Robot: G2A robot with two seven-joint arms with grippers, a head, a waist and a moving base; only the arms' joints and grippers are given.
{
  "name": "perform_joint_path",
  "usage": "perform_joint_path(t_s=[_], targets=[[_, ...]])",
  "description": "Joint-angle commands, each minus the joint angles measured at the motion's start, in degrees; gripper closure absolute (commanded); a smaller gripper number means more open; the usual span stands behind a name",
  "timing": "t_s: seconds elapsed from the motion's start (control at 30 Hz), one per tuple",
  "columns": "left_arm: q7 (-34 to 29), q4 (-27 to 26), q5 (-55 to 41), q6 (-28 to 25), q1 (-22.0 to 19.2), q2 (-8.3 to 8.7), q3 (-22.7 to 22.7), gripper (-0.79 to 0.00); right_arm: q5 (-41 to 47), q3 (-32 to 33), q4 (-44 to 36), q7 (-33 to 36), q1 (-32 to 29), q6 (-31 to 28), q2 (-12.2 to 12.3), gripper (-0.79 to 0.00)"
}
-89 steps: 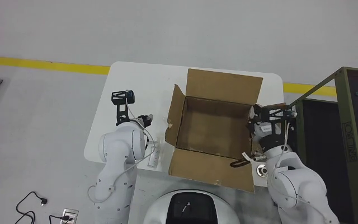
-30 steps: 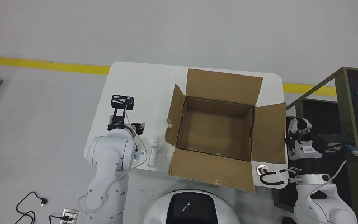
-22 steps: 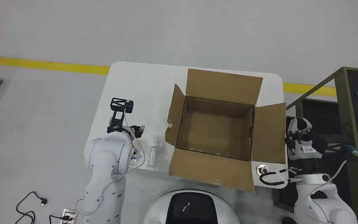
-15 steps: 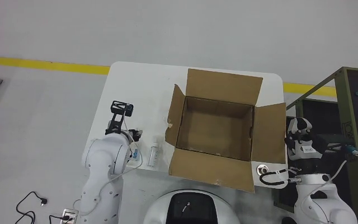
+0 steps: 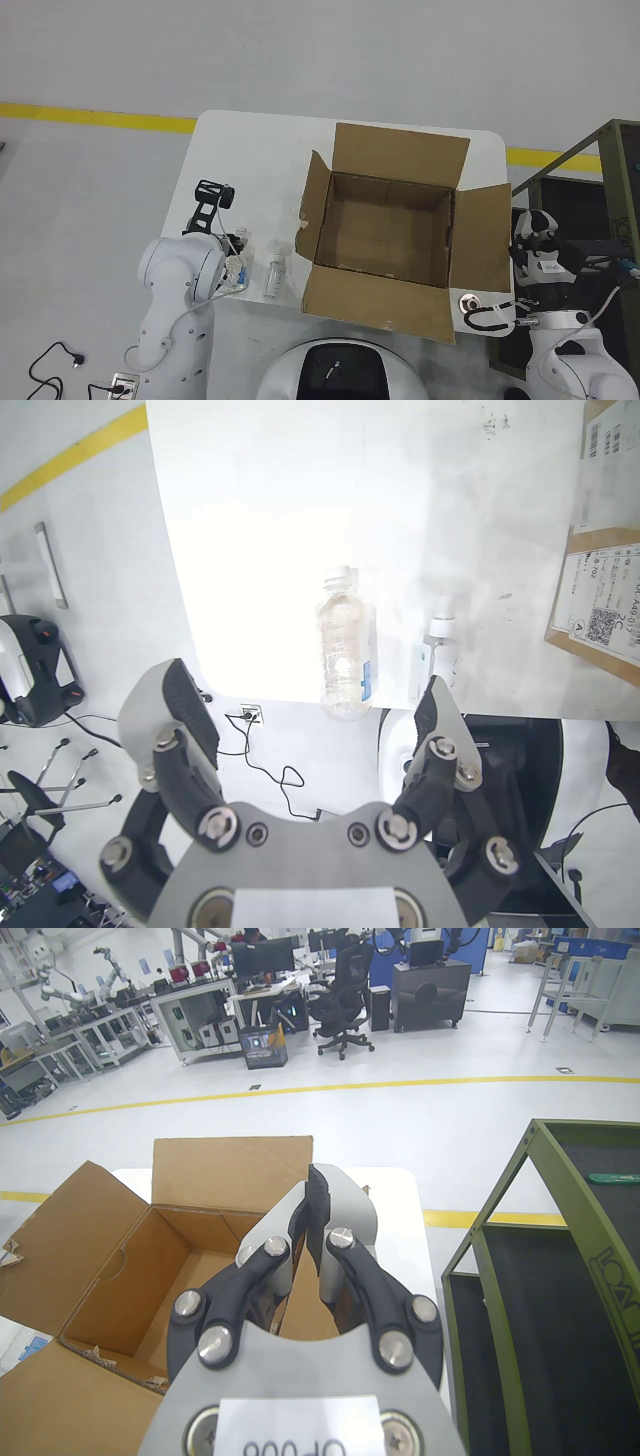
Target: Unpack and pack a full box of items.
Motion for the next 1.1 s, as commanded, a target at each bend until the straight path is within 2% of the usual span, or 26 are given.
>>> perform_joint_path(t_s=[0.0, 0.17, 0.33, 0.6, 0.97, 1.07], targets=[[3.2, 0.2, 1.5, -1.4, 1.3, 0.22, 0.8, -0.785, 0.0, 0.0, 0.0, 0.0, 0.0, 0.0, 0.0, 0.0], [6.1, 1.6, 5.1, -3.7, 2.9, 0.72, 2.0, -0.785, 0.0, 0.0, 0.0, 0.0, 0.0, 0.0, 0.0, 0.0], [9.8, 5.6, 11.1, -6.2, 4.4, 1.37, 3.1, -0.785, 0.0, 0.0, 0.0, 0.0, 0.0, 0.0, 0.0, 0.0], [15.3, 12.2, 12.8, -6.6, 5.9, 1.99, 2.5, -0.785, 0.0, 0.0, 0.0, 0.0, 0.0, 0.0, 0.0, 0.0], [15.2, 12.4, 12.9, -6.6, 5.9, 2.01, 2.5, -0.785, 0.0, 0.0, 0.0, 0.0, 0.0, 0.0, 0.0, 0.0], [17.6, 14.0, 12.8, -6.3, 6.5, 2.13, 2.6, -0.785, 0.0, 0.0, 0.0, 0.0, 0.0, 0.0, 0.0, 0.0]])
